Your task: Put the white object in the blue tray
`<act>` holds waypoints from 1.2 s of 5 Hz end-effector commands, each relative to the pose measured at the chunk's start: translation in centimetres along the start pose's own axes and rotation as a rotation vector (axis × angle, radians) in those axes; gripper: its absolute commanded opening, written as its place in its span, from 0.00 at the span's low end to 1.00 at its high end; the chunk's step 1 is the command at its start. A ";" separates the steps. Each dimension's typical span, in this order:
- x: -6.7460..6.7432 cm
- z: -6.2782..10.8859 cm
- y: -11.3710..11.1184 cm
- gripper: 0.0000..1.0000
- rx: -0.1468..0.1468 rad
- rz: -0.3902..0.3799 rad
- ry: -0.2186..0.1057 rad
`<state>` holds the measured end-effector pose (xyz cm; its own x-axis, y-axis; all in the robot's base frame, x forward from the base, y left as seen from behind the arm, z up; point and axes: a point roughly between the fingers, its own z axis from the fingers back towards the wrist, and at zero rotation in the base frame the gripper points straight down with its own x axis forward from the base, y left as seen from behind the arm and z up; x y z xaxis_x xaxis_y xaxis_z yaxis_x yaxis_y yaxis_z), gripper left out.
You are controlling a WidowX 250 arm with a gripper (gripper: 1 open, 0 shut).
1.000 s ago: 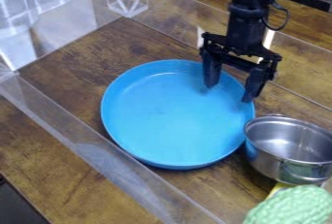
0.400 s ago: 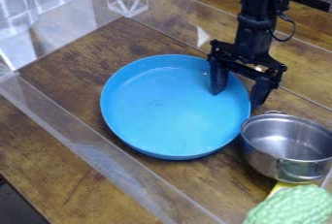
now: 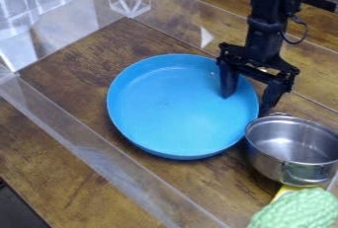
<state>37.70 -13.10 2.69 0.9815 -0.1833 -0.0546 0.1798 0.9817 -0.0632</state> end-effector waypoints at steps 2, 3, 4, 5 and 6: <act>0.3 1.5 -2.4 1.00 -0.026 -0.024 -0.055; 0.2 1.1 -2.8 1.00 -0.033 -0.021 -0.048; 0.1 0.7 -3.2 1.00 -0.041 -0.016 -0.041; 0.0 0.3 -3.7 1.00 -0.048 -0.011 -0.033; -0.1 -0.2 -4.2 1.00 -0.058 -0.006 -0.024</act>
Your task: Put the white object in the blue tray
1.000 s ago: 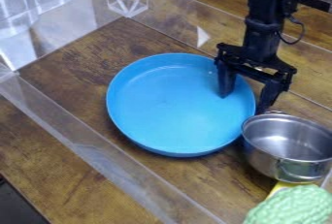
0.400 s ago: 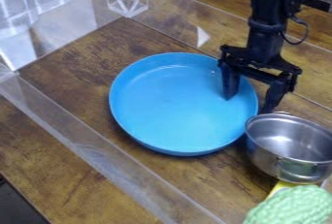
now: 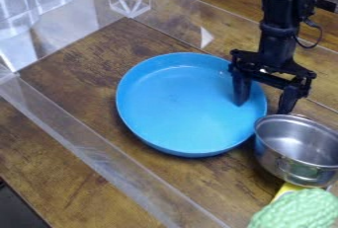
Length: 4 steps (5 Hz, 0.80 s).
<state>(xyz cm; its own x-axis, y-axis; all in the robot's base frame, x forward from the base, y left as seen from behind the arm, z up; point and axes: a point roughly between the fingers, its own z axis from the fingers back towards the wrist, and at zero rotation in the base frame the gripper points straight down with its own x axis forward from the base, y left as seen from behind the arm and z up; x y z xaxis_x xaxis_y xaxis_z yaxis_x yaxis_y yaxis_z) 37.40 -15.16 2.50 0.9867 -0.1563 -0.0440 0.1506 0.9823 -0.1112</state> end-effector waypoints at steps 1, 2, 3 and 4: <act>-0.3 -0.6 -2.6 1.00 -0.019 -0.027 -0.001; -0.5 -1.1 -3.0 1.00 -0.027 -0.021 0.009; -0.7 -1.6 -3.5 1.00 -0.036 -0.016 0.021; -0.9 -2.0 -4.0 1.00 -0.043 -0.010 0.036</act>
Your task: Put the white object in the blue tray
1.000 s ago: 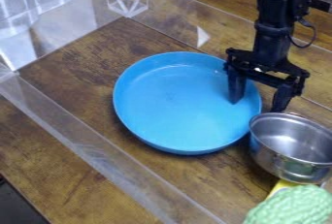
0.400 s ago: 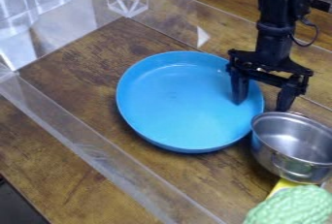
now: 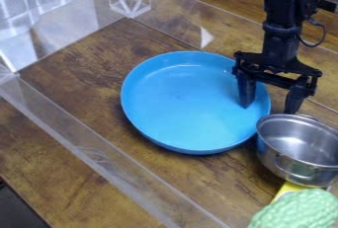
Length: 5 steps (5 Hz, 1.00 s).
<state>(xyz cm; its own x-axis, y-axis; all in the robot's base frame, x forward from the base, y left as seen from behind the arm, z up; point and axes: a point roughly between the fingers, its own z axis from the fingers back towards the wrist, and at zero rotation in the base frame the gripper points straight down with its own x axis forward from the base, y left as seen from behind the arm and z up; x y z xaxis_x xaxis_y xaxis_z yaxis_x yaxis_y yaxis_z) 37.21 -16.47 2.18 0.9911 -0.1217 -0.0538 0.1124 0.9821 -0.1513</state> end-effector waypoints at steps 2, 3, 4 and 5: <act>-1.6 -2.3 -3.4 1.00 -0.010 -0.036 0.063; -1.9 -2.4 -3.8 1.00 -0.013 -0.033 0.079; -2.2 -2.5 -3.7 1.00 -0.015 -0.030 0.094; -2.5 -2.5 -2.9 1.00 -0.013 -0.026 0.108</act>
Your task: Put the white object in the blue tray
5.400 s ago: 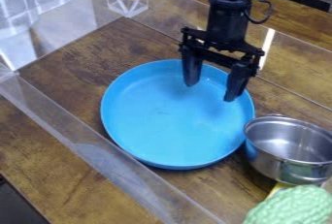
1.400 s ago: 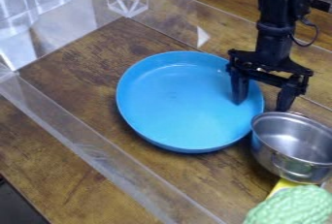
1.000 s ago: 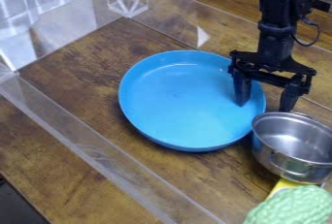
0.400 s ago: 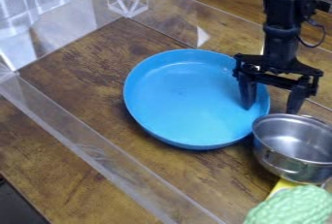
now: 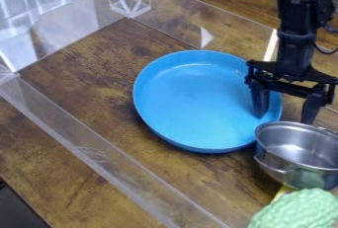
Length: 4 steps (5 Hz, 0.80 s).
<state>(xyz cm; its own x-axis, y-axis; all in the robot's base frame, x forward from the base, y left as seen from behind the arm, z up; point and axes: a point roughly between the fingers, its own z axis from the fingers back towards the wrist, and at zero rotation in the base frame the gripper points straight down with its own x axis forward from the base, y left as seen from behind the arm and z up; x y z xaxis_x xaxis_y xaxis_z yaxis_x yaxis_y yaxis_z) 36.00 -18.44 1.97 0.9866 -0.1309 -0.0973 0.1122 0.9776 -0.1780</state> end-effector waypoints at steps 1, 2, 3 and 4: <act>-1.7 -1.9 0.0 1.00 0.016 -0.019 0.076; -2.0 -1.8 0.8 1.00 0.016 -0.015 0.088; -2.2 -1.7 1.3 1.00 0.017 -0.010 0.098; -2.5 -1.5 1.5 1.00 0.012 -0.017 0.098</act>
<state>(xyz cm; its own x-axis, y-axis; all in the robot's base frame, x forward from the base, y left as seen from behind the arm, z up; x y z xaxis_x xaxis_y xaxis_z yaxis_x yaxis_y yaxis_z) 34.30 -17.76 1.70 0.9751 -0.1659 -0.1469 0.1377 0.9730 -0.1850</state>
